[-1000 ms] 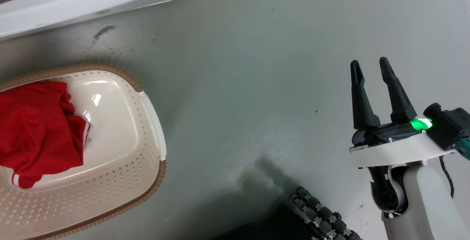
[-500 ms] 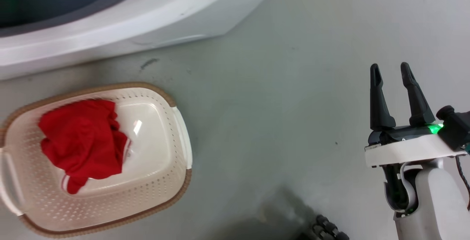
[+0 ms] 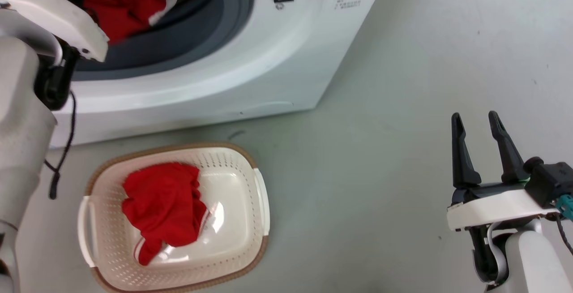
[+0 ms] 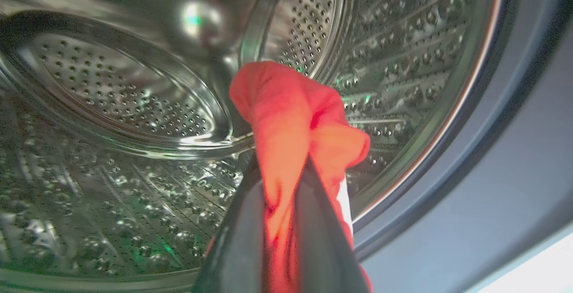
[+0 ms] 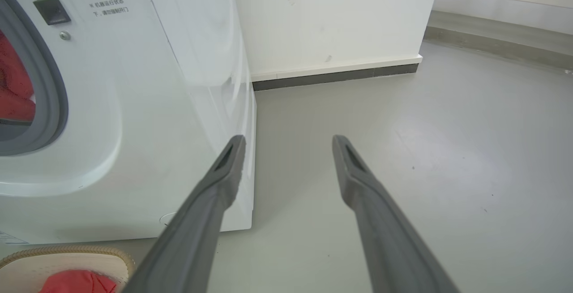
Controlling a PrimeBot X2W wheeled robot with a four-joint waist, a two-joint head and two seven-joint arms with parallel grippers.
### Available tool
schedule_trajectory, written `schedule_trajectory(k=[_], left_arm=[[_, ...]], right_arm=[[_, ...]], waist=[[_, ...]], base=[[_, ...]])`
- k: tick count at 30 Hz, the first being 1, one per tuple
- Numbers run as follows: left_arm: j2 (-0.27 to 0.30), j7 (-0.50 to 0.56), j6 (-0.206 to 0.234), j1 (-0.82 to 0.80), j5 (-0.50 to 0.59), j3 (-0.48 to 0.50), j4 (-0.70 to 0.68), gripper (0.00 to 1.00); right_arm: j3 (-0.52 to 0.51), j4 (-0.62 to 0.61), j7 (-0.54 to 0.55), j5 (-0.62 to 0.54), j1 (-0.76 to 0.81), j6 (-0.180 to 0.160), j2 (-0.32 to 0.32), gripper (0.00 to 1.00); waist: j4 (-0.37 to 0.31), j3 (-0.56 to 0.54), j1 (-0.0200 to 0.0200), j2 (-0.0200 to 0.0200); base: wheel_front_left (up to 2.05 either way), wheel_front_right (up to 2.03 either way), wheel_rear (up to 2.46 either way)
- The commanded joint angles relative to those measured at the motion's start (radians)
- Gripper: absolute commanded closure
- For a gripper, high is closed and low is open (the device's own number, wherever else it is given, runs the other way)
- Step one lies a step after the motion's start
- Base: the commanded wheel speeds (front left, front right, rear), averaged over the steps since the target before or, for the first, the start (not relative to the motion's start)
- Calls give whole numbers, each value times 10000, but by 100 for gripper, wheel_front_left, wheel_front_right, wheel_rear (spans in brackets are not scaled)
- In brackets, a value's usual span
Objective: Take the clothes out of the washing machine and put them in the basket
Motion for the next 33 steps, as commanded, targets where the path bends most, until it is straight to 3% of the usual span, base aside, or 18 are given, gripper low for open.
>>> schedule_trajectory(k=[1, 8, 16, 25, 33], left_arm=[[-47, -70, 189, 576, 327, 497, -684, 100], [-608, -56, 664, 3047, 1713, 1969, -3009, 100], [-1302, -56, 525, 5174, 2658, 2741, -4648, 100], [-2027, -57, 284, 7265, 3221, 2687, -6240, 100], [-2296, -33, 120, 8175, 3226, 1978, -5632, 100]], right_arm=[[-40, 65, -26, -122, 205, -7, -3, 0], [-65, 192, -26, -328, 672, -7, -3, 0], [-72, 272, -26, -392, 1000, -7, -3, 0], [-148, 243, -26, -503, 1059, -8, -3, 0], [-86, 168, -26, -543, 869, -7, -2, 0]], waist=[[412, -842, 1, 0], [823, -1698, 1, 0], [1176, -2314, 1, 0], [1615, -2373, 1, 0], [1694, -1794, 1, 0]], base=[[0, 0, 0], [0, 0, 0], [0, 0, 0], [0, 0, 0], [0, 0, 0]])
